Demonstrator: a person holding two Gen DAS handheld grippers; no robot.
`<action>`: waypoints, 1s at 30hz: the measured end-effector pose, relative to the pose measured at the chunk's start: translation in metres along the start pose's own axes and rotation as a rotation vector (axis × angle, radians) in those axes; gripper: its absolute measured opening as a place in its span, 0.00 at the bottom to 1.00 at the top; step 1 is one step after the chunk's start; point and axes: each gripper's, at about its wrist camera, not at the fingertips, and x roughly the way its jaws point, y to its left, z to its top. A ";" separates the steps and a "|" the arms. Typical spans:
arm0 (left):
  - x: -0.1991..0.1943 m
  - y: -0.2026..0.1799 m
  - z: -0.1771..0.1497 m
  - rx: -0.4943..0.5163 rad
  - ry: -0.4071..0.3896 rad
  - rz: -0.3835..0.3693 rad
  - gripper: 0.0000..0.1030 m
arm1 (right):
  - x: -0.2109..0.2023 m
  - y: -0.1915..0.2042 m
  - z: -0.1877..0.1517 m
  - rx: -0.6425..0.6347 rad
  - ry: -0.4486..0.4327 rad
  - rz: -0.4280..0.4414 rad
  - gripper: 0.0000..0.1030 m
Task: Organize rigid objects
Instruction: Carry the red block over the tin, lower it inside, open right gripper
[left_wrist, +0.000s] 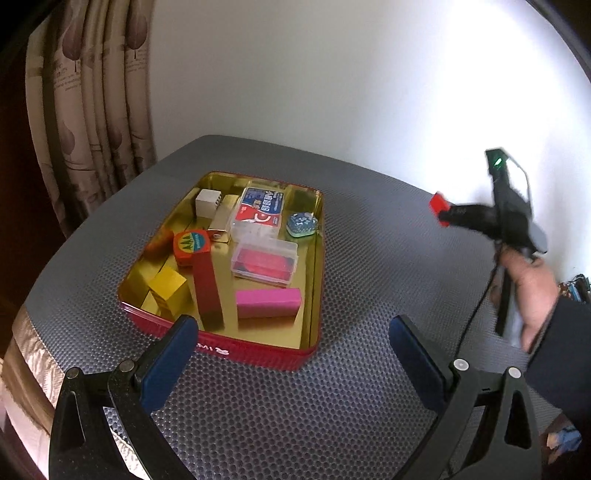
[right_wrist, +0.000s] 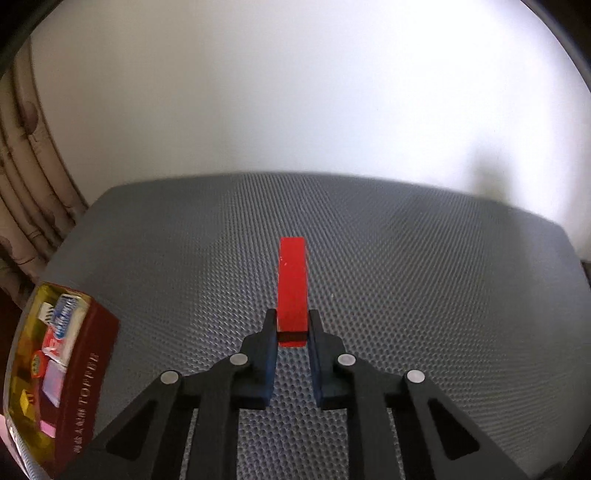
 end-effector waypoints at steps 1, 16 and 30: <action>0.000 0.000 0.000 0.004 0.001 0.006 0.99 | -0.005 0.001 0.001 -0.003 -0.008 0.001 0.14; -0.011 -0.009 0.003 0.042 -0.048 0.028 0.99 | -0.118 0.008 0.032 -0.101 -0.184 -0.028 0.14; -0.026 -0.006 0.005 0.043 -0.087 0.042 0.99 | -0.183 0.078 0.042 -0.329 -0.336 -0.035 0.14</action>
